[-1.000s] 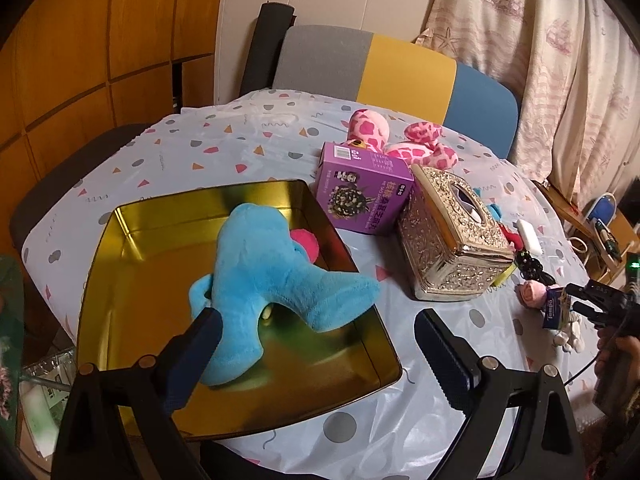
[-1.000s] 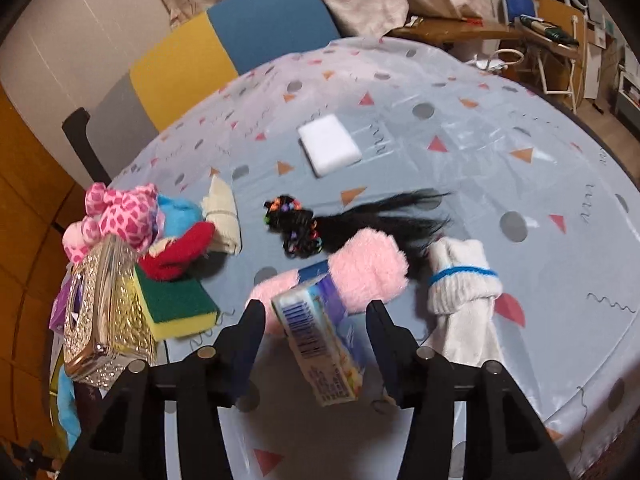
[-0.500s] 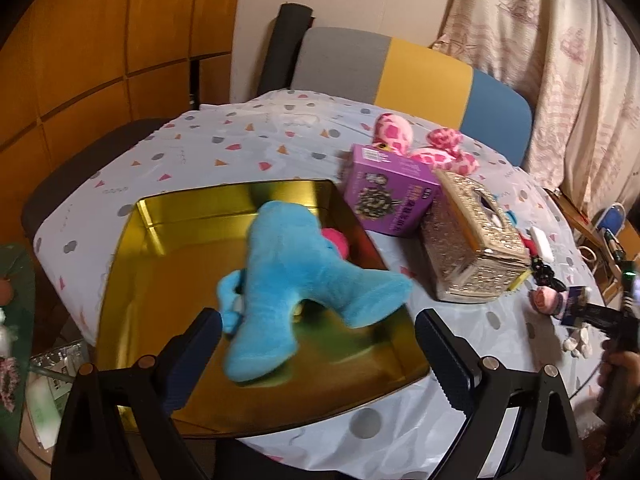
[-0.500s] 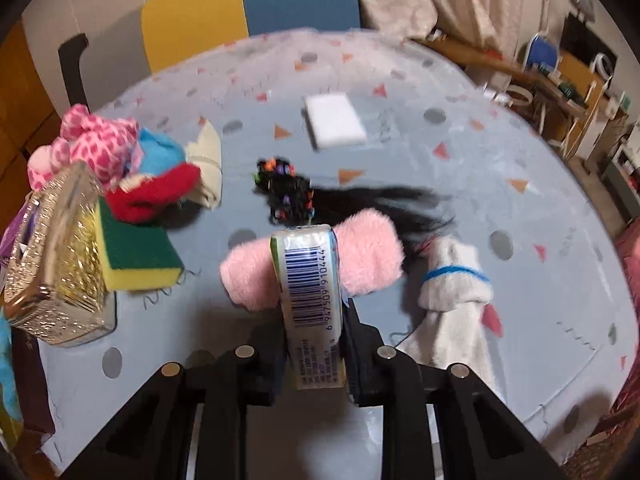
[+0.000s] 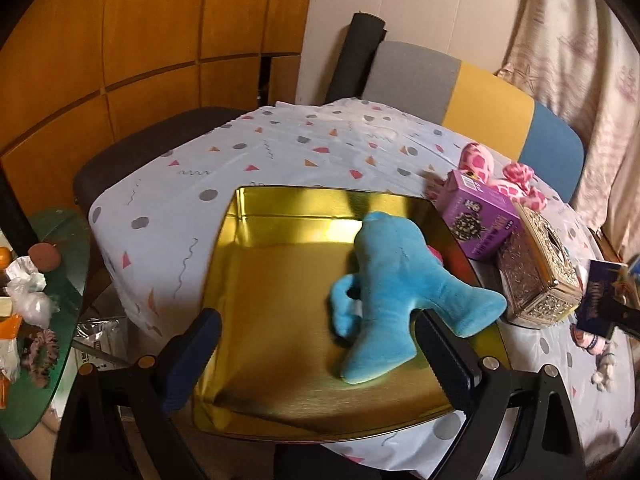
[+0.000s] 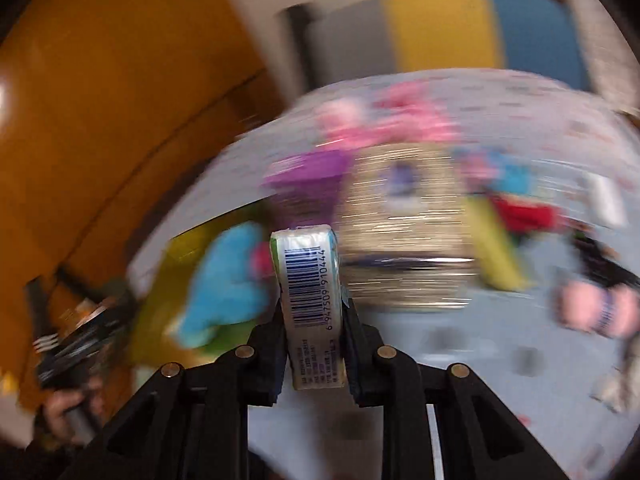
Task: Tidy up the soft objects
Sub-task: 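Carry the tissue pack over the gold tray with the right tool and release it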
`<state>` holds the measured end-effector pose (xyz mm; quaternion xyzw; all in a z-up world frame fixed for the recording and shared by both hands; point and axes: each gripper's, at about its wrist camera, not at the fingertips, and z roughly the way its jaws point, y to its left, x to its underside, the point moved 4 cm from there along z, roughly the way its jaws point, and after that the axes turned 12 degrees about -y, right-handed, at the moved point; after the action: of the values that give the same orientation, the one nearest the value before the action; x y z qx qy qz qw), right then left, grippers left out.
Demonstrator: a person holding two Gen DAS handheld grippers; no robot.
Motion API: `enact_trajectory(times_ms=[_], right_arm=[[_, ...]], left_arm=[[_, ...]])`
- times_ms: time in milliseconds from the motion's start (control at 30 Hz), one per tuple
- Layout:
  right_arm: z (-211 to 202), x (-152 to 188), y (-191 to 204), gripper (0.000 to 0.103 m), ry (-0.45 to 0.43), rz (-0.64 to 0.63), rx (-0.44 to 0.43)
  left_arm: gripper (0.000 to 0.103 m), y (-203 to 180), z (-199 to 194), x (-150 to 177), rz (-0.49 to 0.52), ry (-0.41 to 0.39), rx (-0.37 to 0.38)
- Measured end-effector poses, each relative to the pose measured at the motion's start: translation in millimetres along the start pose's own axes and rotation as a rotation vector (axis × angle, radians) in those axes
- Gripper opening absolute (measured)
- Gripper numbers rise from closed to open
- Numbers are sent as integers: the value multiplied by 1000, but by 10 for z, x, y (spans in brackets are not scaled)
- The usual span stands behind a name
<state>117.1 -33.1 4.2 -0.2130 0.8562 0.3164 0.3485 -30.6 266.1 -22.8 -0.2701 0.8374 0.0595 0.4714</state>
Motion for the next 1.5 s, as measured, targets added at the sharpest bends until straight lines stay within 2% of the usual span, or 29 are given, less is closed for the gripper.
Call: enact_trajectory(times_ms=[167, 300, 367, 400, 433, 467, 567, 667, 967, 1167, 1200, 1233, 1267, 1500], right_arm=[[573, 235, 841, 24, 127, -124, -155], [1012, 463, 1036, 26, 225, -168, -147], [1154, 545, 1020, 32, 259, -177, -108], [1206, 584, 1001, 41, 272, -170, -94], [1249, 607, 976, 46, 282, -159, -90], [1266, 637, 955, 46, 288, -151, -84], [1246, 672, 935, 46, 279, -163, -50], [1163, 625, 950, 46, 250, -165, -60], [688, 427, 886, 47, 92, -234, 15], [408, 351, 799, 48, 24, -265, 73], [387, 342, 775, 54, 14, -264, 80], [369, 323, 763, 65, 8, -264, 85], [338, 310, 737, 70, -2, -263, 91], [131, 233, 522, 72, -51, -241, 139]], left_arm=[[101, 71, -25, -2, -10, -7, -13], [103, 103, -53, -14, -9, -17, -18], [103, 114, -65, -5, 7, -19, -26], [103, 117, -68, 1, 13, -21, -30], [103, 127, -67, 4, 18, -24, -34], [103, 126, -65, 8, 27, -28, -42], [103, 104, -55, 17, 47, -26, -54], [103, 43, -73, 12, 61, -34, -49], [103, -206, -173, -33, 131, -64, -18], [103, -383, -223, -35, 173, -71, 7], [103, -419, -230, -33, 179, -72, 12], [103, -447, -234, -29, 183, -72, 18], [103, -484, -239, -21, 190, -71, 24], [103, -726, -258, 19, 241, -67, 60]])
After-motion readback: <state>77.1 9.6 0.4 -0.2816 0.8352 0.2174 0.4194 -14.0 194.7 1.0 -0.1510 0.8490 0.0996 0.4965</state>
